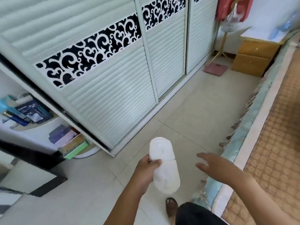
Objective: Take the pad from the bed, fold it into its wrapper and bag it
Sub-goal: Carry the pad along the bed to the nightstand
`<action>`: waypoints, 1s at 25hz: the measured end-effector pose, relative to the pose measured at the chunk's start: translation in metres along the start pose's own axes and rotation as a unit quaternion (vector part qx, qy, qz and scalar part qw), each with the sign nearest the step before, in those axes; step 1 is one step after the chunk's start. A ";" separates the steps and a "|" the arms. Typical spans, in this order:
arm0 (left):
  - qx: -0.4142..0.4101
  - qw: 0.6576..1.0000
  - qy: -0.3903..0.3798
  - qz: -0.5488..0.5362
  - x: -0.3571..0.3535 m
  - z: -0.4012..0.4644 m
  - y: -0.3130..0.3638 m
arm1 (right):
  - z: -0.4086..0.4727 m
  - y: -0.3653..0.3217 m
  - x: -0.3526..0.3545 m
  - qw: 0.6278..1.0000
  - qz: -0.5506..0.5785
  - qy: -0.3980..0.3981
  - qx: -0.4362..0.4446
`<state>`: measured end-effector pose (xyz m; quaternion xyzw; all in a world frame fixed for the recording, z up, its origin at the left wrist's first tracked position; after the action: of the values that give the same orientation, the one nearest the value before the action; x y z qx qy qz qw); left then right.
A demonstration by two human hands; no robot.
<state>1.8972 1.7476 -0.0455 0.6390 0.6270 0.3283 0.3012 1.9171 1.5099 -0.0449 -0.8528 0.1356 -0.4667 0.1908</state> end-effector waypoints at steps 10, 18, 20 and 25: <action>0.003 0.985 -0.152 0.076 -0.063 0.196 0.167 | 0.120 0.027 0.099 0.986 0.071 0.069 -0.134; 0.006 0.966 -0.237 0.103 -0.130 0.378 0.294 | 0.258 0.053 0.218 0.961 0.115 0.126 -0.216; 0.013 0.960 -0.255 0.117 -0.157 0.416 0.326 | 0.283 0.065 0.251 0.954 0.132 0.140 -0.229; 0.028 0.945 -0.293 0.141 -0.239 0.496 0.380 | 0.337 0.124 0.313 0.937 0.158 0.152 -0.273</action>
<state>2.5224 1.5100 -0.0517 0.7971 0.4235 0.1483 0.4041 2.3611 1.3380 -0.0338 -0.7584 0.4184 -0.4998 -0.0009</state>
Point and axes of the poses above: each hand's wrist, its own z-axis towards the middle knuckle, its own x-axis out of the back of the hand, y = z × x, the point moved 4 cm from there along z, towards the middle knuckle, and after that the axes turned 1 degree about x, right-handed, at the moved point
